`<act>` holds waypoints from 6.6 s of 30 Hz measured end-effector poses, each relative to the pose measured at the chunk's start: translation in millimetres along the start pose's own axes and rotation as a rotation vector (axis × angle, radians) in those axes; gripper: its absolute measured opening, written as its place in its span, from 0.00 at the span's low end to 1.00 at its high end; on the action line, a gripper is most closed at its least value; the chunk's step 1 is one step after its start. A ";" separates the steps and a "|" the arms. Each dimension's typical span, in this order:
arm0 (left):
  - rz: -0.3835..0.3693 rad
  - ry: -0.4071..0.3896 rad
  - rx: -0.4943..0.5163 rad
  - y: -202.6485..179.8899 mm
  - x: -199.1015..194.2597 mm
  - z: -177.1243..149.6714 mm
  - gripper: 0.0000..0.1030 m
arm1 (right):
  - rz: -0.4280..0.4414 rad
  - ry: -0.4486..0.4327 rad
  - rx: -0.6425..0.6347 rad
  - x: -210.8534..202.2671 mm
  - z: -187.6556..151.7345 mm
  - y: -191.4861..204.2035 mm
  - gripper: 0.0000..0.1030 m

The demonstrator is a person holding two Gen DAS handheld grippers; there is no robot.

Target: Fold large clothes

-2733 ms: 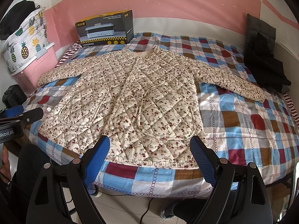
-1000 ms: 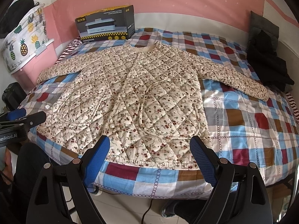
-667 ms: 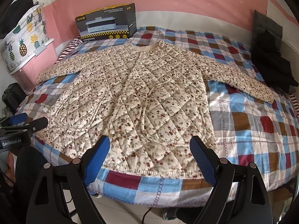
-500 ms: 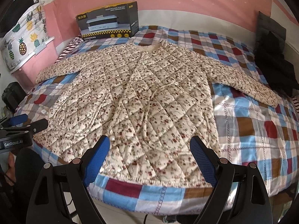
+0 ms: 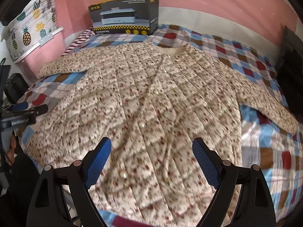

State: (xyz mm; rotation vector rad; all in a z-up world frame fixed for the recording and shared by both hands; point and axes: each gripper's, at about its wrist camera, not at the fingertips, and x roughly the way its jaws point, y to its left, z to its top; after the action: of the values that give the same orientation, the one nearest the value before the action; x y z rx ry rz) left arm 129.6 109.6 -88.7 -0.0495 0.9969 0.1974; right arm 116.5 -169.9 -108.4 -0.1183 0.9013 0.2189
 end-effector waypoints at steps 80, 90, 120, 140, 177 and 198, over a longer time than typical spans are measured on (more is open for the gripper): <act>-0.585 0.065 0.195 -197.9 139.4 144.4 0.33 | -0.069 0.072 0.335 74.5 -18.1 -152.1 0.84; -0.699 -0.098 0.155 -132.0 76.4 159.6 0.99 | 0.093 0.002 0.413 92.3 33.6 -151.2 0.84; -0.354 -0.031 0.127 -68.1 152.3 170.5 0.24 | 0.028 0.021 0.377 157.5 111.3 -163.6 0.17; -0.475 -0.011 0.208 -126.3 37.4 67.1 0.34 | 0.066 -0.026 0.682 35.2 -35.8 -239.1 0.49; -0.358 -0.002 0.180 -157.6 113.2 109.6 0.37 | -0.105 -0.280 1.137 58.2 -34.7 -521.1 0.17; -0.369 -0.106 -0.032 -37.2 75.3 124.2 0.37 | 0.214 -0.267 0.369 40.5 197.7 -195.4 0.16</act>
State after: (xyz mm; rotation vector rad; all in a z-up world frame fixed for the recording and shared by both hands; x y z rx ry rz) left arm 279.2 100.2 -86.2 -0.2477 0.8619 -0.1208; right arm 338.3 -315.8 -16.5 0.3440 0.6735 0.2564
